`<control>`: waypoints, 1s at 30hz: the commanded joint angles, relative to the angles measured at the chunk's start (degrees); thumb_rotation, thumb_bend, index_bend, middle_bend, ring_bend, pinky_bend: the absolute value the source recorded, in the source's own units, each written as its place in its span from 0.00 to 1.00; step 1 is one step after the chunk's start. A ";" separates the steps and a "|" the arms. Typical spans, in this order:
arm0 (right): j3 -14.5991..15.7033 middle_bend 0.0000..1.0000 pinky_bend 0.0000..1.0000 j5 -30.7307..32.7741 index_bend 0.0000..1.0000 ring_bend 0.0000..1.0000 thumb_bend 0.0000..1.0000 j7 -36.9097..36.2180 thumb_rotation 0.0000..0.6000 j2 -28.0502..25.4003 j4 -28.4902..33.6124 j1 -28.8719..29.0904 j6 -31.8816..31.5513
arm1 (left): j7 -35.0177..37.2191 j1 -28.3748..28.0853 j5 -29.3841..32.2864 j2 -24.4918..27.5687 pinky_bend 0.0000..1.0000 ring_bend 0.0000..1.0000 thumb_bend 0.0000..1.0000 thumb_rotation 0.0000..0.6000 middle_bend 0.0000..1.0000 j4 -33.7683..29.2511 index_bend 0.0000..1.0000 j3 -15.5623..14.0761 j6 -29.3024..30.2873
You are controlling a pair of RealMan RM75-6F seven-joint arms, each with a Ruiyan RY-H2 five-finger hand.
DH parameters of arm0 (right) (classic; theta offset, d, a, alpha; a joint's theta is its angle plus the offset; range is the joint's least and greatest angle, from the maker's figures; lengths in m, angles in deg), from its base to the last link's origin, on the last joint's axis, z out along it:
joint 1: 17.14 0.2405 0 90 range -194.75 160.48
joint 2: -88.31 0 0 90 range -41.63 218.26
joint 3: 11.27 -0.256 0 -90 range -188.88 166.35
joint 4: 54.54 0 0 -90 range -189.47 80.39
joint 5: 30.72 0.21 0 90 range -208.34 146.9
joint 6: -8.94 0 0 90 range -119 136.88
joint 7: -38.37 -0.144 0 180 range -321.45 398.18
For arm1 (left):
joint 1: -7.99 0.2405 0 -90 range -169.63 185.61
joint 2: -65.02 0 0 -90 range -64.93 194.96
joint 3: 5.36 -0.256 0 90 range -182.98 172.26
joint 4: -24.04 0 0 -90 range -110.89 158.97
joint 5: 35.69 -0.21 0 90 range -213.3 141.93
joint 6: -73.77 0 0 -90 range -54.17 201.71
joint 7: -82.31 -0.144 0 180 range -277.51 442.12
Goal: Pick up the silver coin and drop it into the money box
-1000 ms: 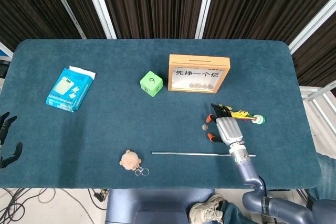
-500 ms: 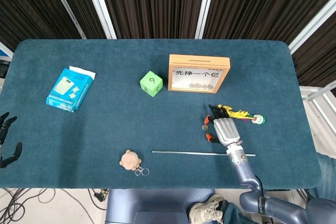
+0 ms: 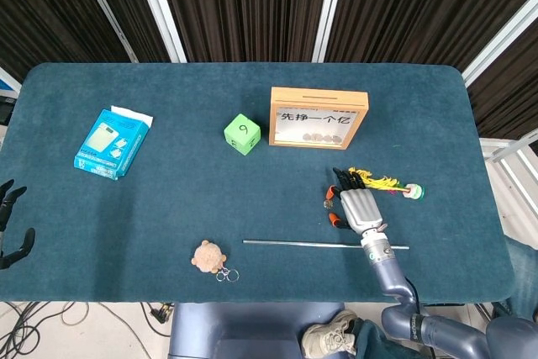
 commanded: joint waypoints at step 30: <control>0.74 0.02 0.00 -0.06 0.44 0.00 0.40 0.41 1.00 0.57 0.15 -0.36 -0.54 | -0.39 -0.02 0.34 0.03 0.05 0.00 0.43 1.00 0.01 -0.16 0.15 0.09 -0.25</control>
